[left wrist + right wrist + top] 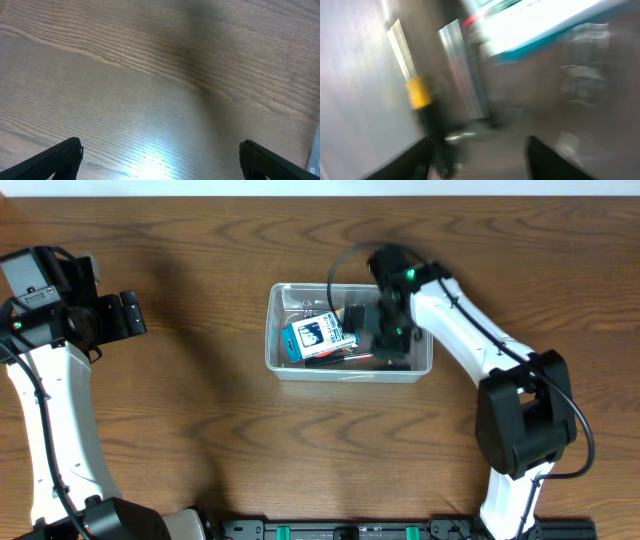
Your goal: Pack container
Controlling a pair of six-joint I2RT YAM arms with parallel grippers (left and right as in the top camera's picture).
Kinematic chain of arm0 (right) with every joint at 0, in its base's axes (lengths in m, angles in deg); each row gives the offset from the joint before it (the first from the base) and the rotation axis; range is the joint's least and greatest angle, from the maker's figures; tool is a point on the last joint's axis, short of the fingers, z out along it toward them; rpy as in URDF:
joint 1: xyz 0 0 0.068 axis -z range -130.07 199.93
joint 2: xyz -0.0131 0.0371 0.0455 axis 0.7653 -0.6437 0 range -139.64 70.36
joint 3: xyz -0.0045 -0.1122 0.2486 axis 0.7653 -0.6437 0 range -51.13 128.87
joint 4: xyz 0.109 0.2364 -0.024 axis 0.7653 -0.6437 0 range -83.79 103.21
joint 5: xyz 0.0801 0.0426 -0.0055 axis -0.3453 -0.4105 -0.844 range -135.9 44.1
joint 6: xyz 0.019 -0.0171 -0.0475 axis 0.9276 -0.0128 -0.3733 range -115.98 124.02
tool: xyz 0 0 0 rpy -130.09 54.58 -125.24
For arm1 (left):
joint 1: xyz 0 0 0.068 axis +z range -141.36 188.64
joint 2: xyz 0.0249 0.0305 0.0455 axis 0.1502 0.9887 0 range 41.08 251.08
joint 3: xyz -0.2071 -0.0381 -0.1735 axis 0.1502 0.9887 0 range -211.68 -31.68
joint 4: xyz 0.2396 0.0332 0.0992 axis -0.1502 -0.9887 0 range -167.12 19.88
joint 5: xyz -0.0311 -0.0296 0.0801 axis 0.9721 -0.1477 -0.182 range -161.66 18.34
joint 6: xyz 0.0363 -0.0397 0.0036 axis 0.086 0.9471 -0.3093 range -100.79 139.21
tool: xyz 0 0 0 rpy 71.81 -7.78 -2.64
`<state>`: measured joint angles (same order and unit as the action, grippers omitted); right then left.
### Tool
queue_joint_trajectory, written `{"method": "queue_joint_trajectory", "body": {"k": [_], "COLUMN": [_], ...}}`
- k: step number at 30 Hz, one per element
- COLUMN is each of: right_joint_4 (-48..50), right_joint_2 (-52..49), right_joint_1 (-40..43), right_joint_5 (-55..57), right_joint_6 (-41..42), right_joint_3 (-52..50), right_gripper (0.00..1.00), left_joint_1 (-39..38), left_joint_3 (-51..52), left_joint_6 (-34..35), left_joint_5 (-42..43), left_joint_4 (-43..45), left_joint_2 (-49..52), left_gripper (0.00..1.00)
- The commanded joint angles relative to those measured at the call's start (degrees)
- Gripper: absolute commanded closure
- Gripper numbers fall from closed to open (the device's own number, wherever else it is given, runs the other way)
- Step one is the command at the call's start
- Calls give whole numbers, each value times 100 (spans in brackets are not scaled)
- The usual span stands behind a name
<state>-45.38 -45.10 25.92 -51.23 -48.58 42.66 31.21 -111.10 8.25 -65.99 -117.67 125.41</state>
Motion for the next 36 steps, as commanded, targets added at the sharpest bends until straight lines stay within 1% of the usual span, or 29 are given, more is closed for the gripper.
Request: {"method": "queue_joint_trajectory", "body": {"k": [1,2,3,4,8,13,15,17,21,26,30,32,36], "right_joint_4": [74,72,57,28,-188,-734,-964,-1163,-1670,-2260,-2275,-2153,-1624], "right_joint_2": [136,136,136,136,136,144,192,221,321,595,1121,1499,2638], "right_joint_1": [138,201,302,415,1204,2542,2975,3261,3676,3884,3869,3858,3836], "right_joint_5": [638,859,1045,1176,1419,1567,1567,1591,1585,1495,1497,1497,1342], "right_joint_6": [2015,2286,2531,2745,3759,4994,5198,5193,5316,5434,5469,5473,5521], "right_joint_3": [1335,1676,2079,2424,3582,4188,4205,4205,4199,4054,3462,2931,1161], "right_gripper": [19,16,6,1,1,1,1,1,1,1,1,1,1], "left_joint_1": [24,24,24,24,24,22,-28,-155,-636,-1325,-1945,-2240,-2776], "left_joint_3": [-13,-13,-13,-13,-13,-13,-13,-9,37,129,382,577,1244], "left_joint_6": [-76,-76,-76,-76,-76,-76,-107,-256,-474,-514,-697,-706,-717], "left_joint_5": [35,35,35,35,35,83,481,804,804,804,756,579,267], "left_joint_4": [-11,-11,-11,-11,-13,-13,-7,-13,-24,-26,13,59,339], "left_joint_2": [-4,-4,-4,-4,-4,-13,-24,-66,-284,-892,-1596,-1969,-2852], "left_gripper": [2,2,2,2,2,2,2,2,2,2,2,2,2]}}
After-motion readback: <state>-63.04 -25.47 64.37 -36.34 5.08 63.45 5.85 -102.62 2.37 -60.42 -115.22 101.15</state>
